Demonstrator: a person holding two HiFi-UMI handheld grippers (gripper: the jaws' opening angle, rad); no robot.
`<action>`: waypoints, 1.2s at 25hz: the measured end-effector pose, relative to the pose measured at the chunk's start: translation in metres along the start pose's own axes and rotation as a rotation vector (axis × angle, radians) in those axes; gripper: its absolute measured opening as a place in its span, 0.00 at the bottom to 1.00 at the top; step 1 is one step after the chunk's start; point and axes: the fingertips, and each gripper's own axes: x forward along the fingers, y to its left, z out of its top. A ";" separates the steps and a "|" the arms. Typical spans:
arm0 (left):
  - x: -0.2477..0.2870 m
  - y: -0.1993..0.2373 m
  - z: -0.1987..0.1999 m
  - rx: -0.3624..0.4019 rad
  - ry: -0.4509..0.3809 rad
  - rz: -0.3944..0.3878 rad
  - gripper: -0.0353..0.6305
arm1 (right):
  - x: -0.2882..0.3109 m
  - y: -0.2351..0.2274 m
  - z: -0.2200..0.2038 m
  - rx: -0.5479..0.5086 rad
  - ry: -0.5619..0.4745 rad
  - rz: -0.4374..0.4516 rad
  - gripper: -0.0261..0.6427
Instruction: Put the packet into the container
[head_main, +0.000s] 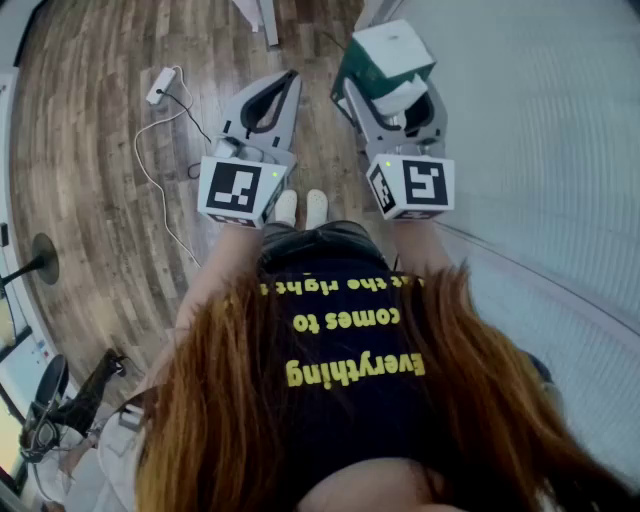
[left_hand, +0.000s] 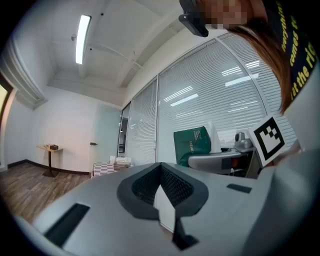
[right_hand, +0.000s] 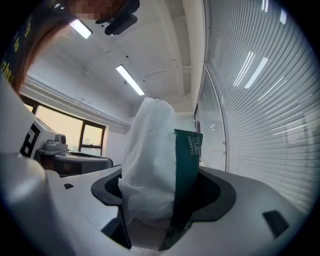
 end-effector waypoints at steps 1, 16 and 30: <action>0.003 0.002 0.000 0.003 -0.004 0.001 0.05 | 0.003 -0.001 0.000 -0.001 0.002 0.000 0.58; 0.014 -0.002 0.008 0.010 -0.013 -0.009 0.05 | 0.009 -0.010 0.007 0.014 -0.001 0.004 0.58; 0.040 -0.006 0.016 0.023 -0.029 0.040 0.05 | 0.024 -0.035 0.019 0.013 -0.024 0.038 0.58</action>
